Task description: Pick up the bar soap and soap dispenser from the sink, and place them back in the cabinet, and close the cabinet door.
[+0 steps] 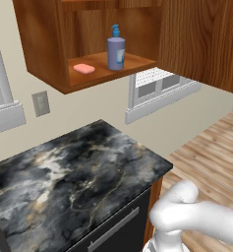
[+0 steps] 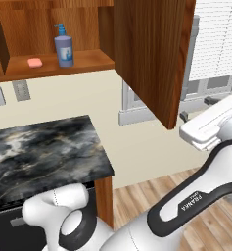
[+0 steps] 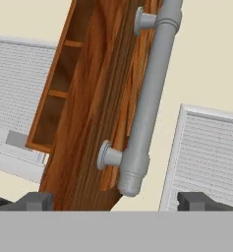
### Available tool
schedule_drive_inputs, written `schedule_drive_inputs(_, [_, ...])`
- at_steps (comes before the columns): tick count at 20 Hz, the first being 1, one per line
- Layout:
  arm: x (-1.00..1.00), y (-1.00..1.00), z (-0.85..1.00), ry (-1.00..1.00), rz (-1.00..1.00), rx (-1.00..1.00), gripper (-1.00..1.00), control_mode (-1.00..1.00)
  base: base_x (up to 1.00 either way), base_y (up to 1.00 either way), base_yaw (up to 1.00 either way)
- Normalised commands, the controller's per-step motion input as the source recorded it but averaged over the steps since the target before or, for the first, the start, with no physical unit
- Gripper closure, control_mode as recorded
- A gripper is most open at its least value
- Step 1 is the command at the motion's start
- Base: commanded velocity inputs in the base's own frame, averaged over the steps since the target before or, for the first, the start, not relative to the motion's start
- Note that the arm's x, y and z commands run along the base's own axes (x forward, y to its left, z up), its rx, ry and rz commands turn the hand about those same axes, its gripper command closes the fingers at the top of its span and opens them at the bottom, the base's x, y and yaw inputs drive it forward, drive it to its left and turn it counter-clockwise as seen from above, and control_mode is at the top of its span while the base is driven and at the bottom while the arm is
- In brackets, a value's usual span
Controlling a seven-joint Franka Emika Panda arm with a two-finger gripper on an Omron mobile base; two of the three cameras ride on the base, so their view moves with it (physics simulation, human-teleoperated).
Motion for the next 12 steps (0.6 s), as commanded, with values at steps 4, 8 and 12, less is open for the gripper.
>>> schedule_drive_inputs(4, [0.24, 0.00, 0.00, 0.00, 0.12, 0.01, -1.00, -1.00, 0.00, 0.00, 0.00])
schedule_drive_inputs(8, [0.20, 0.00, 0.00, 0.00, 0.12, 0.00, -1.00, -1.00, 0.00, 0.00, 0.00])
schedule_drive_inputs(12, [0.16, 0.00, 0.00, 0.00, 0.13, 0.00, -1.00, -1.00, 0.00, 0.00, 0.00])
